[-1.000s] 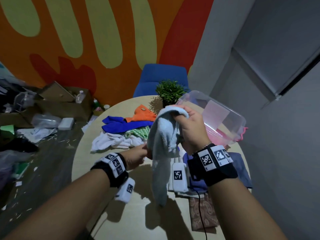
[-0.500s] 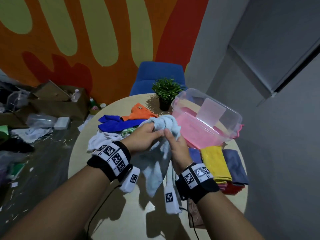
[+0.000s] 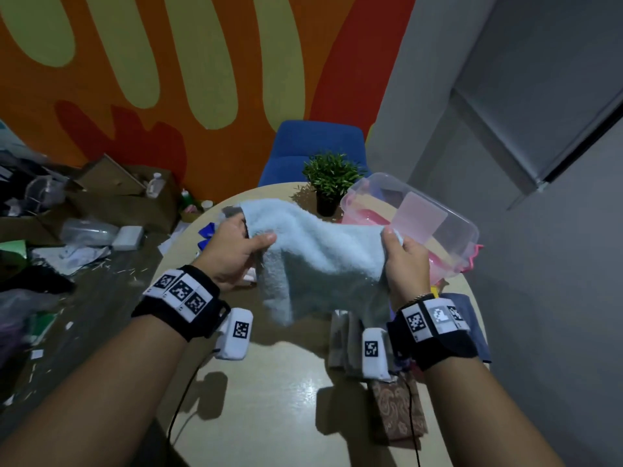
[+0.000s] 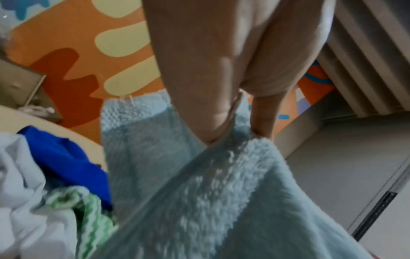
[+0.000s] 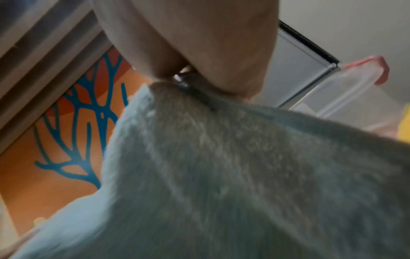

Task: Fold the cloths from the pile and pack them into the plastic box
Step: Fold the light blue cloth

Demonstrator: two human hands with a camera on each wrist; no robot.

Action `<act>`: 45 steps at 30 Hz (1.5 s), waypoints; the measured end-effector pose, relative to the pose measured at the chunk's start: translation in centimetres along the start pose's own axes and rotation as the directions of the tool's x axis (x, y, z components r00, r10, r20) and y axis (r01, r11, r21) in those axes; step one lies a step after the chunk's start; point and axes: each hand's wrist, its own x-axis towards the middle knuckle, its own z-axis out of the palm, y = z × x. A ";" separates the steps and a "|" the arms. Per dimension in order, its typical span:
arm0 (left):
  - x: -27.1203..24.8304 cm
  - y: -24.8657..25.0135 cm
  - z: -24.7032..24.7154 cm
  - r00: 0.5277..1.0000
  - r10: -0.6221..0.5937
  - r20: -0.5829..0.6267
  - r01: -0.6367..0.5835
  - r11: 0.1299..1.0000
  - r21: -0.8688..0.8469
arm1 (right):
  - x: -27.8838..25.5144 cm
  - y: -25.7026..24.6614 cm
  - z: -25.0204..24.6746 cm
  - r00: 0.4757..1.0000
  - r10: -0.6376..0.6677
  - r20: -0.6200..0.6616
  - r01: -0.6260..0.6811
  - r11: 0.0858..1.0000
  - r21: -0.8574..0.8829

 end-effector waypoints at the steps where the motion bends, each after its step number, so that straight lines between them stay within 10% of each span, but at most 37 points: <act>1: 0.1 0.4 0.0 1.000 0.004 -0.029 -0.003 1.000 0.002 | 0.0 -0.5 -0.1 1.000 0.019 0.011 -0.020 0.998 0.058; 15: 2.4 4.5 -1.3 0.843 0.321 -0.432 -0.170 0.920 0.352 | 1.9 -4.1 -1.8 0.977 -0.211 -0.037 0.213 0.974 0.072; 22: 2.6 6.1 -1.5 0.907 0.302 -0.295 -0.174 0.904 0.389 | 2.9 -5.1 -2.1 0.968 -0.251 0.008 0.250 0.968 0.033; 35: 2.4 7.0 -2.2 0.856 0.400 -0.328 -0.212 0.849 0.483 | 3.3 -7.0 -3.4 0.952 -0.303 0.036 0.304 0.952 -0.042; 45: 3.1 3.2 -4.1 0.861 0.392 -0.324 -0.112 0.768 0.630 | 3.1 -4.1 -1.1 0.948 -0.258 0.185 0.317 0.809 -0.494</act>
